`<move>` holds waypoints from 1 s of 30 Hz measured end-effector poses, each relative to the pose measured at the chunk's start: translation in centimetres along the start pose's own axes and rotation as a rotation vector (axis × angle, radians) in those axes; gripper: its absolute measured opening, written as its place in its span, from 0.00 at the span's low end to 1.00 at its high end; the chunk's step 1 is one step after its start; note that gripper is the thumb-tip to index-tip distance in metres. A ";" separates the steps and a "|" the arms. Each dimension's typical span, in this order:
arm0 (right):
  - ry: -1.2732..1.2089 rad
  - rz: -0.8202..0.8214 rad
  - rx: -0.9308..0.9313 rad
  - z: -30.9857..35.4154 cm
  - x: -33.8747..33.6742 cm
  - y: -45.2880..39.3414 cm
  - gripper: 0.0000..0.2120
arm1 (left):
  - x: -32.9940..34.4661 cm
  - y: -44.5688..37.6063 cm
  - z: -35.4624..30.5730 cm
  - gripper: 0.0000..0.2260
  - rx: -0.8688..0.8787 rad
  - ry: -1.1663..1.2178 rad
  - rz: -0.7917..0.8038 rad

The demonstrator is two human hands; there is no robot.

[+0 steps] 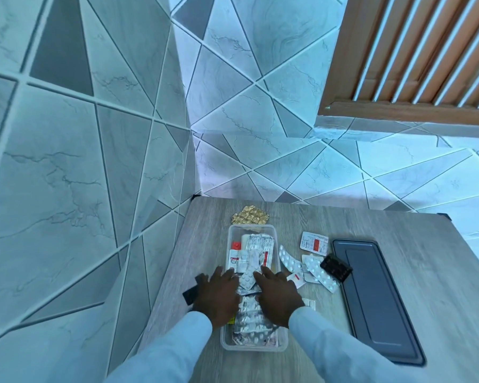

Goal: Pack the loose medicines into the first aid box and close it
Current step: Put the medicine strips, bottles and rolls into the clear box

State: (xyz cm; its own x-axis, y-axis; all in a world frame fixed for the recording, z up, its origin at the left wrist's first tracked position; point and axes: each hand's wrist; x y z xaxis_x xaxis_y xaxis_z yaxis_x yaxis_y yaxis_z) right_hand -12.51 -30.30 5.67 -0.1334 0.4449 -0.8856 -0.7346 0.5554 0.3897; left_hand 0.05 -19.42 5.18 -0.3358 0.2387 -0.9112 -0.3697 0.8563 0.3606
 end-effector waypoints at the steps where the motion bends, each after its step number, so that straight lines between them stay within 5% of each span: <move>1: 0.013 0.007 0.006 0.1 0.0 -0.2 0.28 | 0.1 -0.3 0.1 0.25 0.001 -0.012 -0.007; 8: -0.195 -0.186 0.013 -1.2 -0.7 0.1 0.26 | -0.6 -0.6 -0.6 0.26 0.055 -0.001 -0.066; 11: -0.344 -0.256 0.108 -3.5 -0.6 1.1 0.20 | -0.3 -0.8 -0.6 0.28 0.070 -0.036 0.038; 14: -0.414 -0.257 0.244 -7.0 0.0 2.6 0.19 | -1.2 -0.7 -1.1 0.28 0.095 -0.021 -0.023; 21: -0.154 0.093 0.387 -10.0 3.3 5.9 0.44 | -1.8 -1.0 -1.6 0.55 0.186 -0.104 0.206; 25: -0.118 0.026 0.473 -9.7 5.0 6.3 0.34 | -1.2 -0.9 -1.4 0.54 0.165 -0.092 0.202; 30: -0.385 -0.022 0.518 -10.1 5.6 6.3 0.20 | -2.0 -0.7 -1.5 0.53 0.135 0.008 0.169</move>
State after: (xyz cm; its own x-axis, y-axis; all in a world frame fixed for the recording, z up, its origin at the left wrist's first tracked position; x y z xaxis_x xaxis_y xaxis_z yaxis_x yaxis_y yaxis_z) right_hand -24.60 -31.44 0.62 0.1972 0.5961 -0.7784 -0.3050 0.7918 0.5291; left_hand -0.36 -21.19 7.10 -0.3899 0.3811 -0.8383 -0.1886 0.8580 0.4778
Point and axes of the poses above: each hand's wrist, its own y-axis away from the middle knuckle, its own x-axis out of the palm, z = x × y, and after that the axes turned 2 degrees about x, right-handed
